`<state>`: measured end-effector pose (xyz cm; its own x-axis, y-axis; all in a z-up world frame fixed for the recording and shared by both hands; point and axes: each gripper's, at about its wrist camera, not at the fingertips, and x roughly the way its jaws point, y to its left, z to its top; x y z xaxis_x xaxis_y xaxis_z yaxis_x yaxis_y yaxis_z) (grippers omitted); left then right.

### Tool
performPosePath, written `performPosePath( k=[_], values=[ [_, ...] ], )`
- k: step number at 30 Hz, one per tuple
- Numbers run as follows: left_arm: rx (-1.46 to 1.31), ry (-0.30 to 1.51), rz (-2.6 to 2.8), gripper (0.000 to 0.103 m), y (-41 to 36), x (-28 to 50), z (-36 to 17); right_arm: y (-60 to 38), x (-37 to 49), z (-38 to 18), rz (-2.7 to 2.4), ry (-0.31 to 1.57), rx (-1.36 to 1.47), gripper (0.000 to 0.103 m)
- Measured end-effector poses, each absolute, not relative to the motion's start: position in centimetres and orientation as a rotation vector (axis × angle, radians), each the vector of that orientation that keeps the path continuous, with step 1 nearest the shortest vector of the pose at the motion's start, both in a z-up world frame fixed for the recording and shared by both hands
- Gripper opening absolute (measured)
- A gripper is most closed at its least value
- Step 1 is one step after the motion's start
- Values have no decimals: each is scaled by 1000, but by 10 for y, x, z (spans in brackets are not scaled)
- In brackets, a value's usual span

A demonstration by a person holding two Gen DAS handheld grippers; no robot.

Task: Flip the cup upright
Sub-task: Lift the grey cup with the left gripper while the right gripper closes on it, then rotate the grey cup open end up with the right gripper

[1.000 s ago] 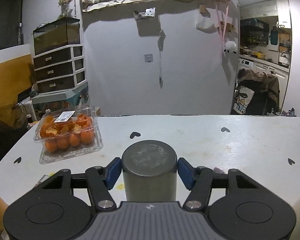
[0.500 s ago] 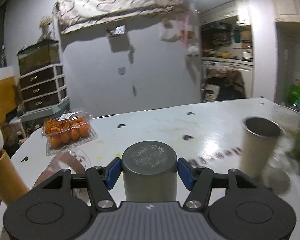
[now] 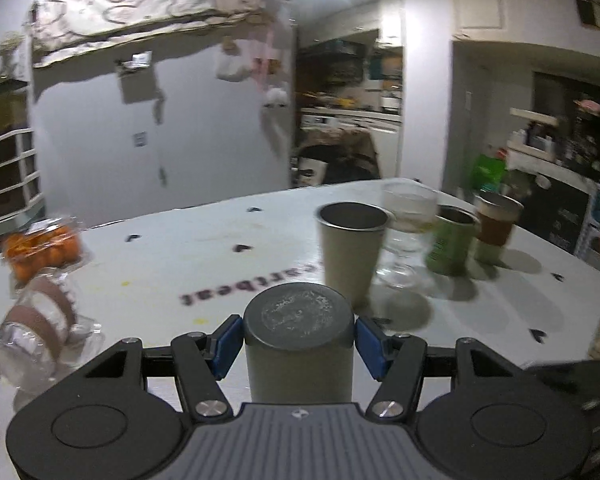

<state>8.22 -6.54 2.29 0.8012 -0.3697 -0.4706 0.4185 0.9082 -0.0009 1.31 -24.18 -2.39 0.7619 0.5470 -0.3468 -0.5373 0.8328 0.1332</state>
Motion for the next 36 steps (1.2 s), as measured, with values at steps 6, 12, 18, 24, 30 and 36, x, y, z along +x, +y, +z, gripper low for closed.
performPosePath(
  k=[6, 12, 18, 24, 30, 36],
  values=[
    [78, 474, -516, 62, -80, 69, 27, -227, 26, -37, 723, 457, 96, 29],
    [49, 485, -565, 61, -75, 53, 19, -237, 40, -46, 602, 481, 161, 24],
    [80, 526, -558, 61, -77, 33, -2, -253, 48, -53, 485, 500, 213, 27],
    [75, 579, -510, 61, -76, 30, -23, -265, 42, -57, 351, 513, 176, 32],
    [23, 586, -493, 61, -74, 29, -39, -298, 48, -43, 281, 525, 307, 57],
    [29, 537, -459, 61, -80, 19, -43, -310, 72, -37, 380, 628, 599, 81]
  ],
)
